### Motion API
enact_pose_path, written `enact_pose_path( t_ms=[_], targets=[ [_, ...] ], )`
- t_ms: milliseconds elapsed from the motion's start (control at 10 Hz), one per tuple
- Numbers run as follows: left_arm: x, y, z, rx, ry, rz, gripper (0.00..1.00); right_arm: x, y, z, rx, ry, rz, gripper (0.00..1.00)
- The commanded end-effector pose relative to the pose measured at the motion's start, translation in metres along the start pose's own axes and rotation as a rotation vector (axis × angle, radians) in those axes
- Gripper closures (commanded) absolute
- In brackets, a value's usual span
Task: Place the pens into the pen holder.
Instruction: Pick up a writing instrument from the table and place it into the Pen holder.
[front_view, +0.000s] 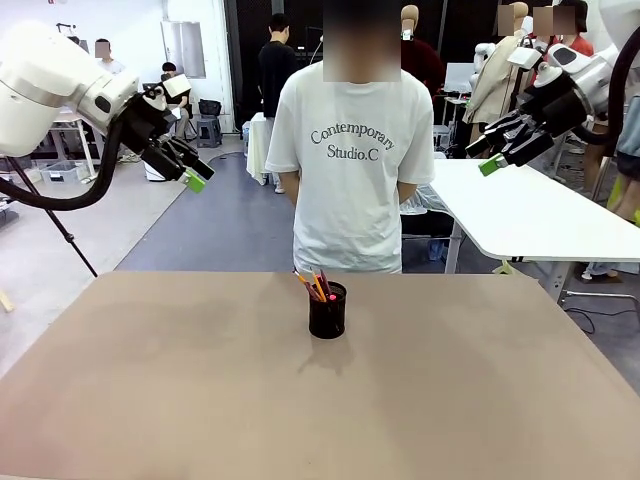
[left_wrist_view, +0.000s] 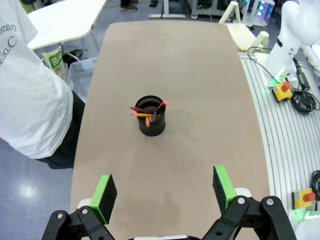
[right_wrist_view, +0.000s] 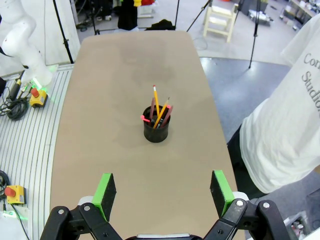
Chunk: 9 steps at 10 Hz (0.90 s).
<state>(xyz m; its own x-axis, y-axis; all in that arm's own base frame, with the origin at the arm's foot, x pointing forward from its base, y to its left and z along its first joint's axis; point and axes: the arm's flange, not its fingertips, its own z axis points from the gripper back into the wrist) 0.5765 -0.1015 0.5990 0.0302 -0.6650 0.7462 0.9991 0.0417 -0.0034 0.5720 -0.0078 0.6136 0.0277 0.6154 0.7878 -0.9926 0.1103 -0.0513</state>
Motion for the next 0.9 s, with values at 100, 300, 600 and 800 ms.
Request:
enact_pose_path(
  t_ms=[100,300,600,800],
  targets=[
    [-0.0004,-0.001,0.0008,-0.006,-0.001,0.005,0.0,0.0008,0.0005,-0.0017,-0.008,0.002,0.0,0.0],
    [-0.0004,-0.001,0.0008,-0.006,-0.001,0.005,0.0,0.0008,0.0005,-0.0017,-0.008,0.002,0.0,0.0],
    [-0.0004,-0.001,0.0008,-0.006,-0.001,0.005,0.0,0.0008,0.0005,-0.0017,-0.008,0.002,0.0,0.0],
    [-0.0004,-0.001,0.0008,-0.006,-0.001,0.005,0.0,0.0008,0.0005,-0.0017,-0.008,0.002,0.0,0.0]
  ],
)
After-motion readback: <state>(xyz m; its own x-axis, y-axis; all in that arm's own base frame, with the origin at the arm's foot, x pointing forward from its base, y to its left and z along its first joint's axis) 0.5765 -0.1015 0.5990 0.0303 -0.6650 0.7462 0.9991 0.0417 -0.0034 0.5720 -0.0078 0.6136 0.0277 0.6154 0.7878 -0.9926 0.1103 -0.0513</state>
